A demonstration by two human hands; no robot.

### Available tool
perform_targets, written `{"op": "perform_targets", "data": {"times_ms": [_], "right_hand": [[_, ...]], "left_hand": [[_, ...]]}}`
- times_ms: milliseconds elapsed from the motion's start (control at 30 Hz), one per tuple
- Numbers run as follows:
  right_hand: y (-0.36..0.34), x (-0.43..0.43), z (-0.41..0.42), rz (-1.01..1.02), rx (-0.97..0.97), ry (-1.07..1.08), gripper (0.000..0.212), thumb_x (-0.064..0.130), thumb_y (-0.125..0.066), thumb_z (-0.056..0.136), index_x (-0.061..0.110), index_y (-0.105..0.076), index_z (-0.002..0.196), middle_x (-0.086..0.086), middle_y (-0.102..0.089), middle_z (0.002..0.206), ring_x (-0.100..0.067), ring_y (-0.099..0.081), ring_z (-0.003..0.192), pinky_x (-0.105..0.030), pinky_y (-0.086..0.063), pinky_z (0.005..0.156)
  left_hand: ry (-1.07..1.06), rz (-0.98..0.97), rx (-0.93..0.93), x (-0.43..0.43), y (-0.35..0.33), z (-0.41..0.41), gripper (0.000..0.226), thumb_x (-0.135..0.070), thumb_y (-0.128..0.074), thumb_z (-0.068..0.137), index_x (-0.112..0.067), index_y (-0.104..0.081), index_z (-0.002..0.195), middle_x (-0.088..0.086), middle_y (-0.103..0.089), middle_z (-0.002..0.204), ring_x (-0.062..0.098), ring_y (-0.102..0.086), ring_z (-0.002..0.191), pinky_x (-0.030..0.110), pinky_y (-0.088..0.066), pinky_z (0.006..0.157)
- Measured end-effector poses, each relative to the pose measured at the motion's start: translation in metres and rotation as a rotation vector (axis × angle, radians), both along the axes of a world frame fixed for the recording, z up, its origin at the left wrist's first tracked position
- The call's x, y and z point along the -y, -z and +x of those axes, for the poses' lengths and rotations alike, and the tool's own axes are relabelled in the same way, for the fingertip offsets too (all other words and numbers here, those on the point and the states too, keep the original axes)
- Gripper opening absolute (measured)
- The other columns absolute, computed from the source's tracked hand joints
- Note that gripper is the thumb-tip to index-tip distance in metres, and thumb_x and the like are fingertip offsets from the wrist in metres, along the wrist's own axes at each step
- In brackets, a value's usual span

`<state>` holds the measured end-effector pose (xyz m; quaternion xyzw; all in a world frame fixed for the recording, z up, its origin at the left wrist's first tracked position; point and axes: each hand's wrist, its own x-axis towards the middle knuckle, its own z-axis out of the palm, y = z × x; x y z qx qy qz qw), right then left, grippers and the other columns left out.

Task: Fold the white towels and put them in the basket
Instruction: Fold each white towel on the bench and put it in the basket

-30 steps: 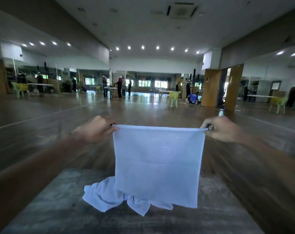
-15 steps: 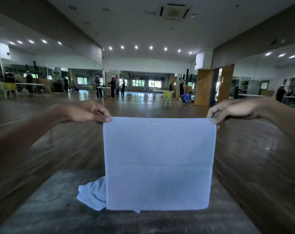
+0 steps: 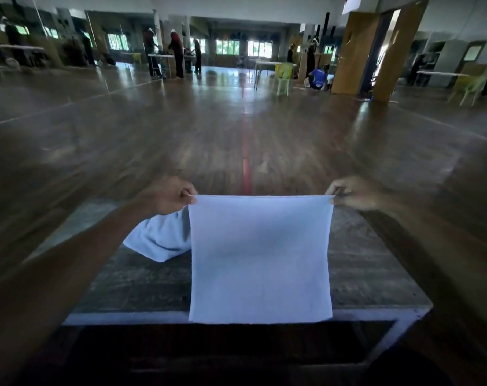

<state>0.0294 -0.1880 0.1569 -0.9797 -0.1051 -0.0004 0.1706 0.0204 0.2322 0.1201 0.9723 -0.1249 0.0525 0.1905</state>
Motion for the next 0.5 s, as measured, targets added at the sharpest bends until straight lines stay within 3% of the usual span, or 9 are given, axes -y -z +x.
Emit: {"op": "perform_targets", "data": {"times_ms": [67,133,233,367,433,500], "right_hand": [[0.022,-0.005,-0.002,-0.052,0.129,0.012,0.017,0.021,-0.060,0.084,0.037,-0.063,0.077,0.010,-0.063,0.077,-0.016,-0.062,0.097,-0.034,-0.037,0.090],[0.053,-0.005,-0.012,-0.180,0.297,0.030,0.016,0.022,-0.058,0.084,0.033,-0.067,0.091,0.008,-0.070,0.085,-0.017,-0.063,0.097,-0.032,-0.028,0.087],[0.103,0.000,-0.027,-0.263,0.469,0.024,0.020,0.024,-0.052,0.079,0.022,-0.069,0.088,-0.002,-0.072,0.092,-0.023,-0.066,0.091,-0.033,-0.027,0.079],[0.176,0.009,-0.062,-0.264,0.415,-0.046,0.032,0.031,-0.040,0.074,0.020,-0.069,0.082,-0.001,-0.071,0.087,-0.027,-0.067,0.082,-0.035,-0.042,0.077],[0.200,0.013,-0.080,-0.310,0.384,-0.102,0.029,0.033,-0.041,0.074,0.023,-0.068,0.081,0.001,-0.070,0.087,-0.027,-0.067,0.081,-0.035,-0.042,0.074],[0.215,0.015,-0.092,-0.307,0.375,-0.128,0.026,0.036,-0.044,0.075,0.026,-0.067,0.082,0.004,-0.069,0.088,-0.025,-0.066,0.082,-0.035,-0.034,0.074]], "left_hand": [[-0.111,0.104,0.134,0.008,0.021,0.000,0.011,-0.029,-0.062,0.087,-0.028,-0.071,0.094,0.000,-0.073,0.094,0.024,-0.065,0.094,0.033,-0.045,0.085],[-0.157,0.158,0.274,0.015,0.045,-0.006,0.017,-0.034,-0.056,0.089,-0.031,-0.071,0.098,-0.002,-0.073,0.097,0.025,-0.065,0.096,0.035,-0.040,0.089],[-0.045,0.062,0.419,0.015,0.087,-0.024,0.035,-0.039,-0.044,0.083,-0.022,-0.074,0.087,0.001,-0.074,0.083,0.027,-0.069,0.077,0.037,-0.046,0.077],[0.094,0.030,0.398,0.007,0.149,-0.063,0.019,-0.029,-0.056,0.081,-0.020,-0.072,0.084,-0.005,-0.072,0.075,0.018,-0.067,0.067,0.031,-0.049,0.065],[0.131,0.056,0.374,0.004,0.180,-0.082,0.019,-0.031,-0.056,0.081,-0.022,-0.072,0.088,-0.008,-0.072,0.081,0.014,-0.066,0.075,0.028,-0.045,0.072],[0.172,0.042,0.348,0.002,0.199,-0.095,0.025,-0.036,-0.054,0.084,-0.021,-0.073,0.091,-0.009,-0.073,0.090,0.011,-0.066,0.085,0.027,-0.043,0.079]]}}
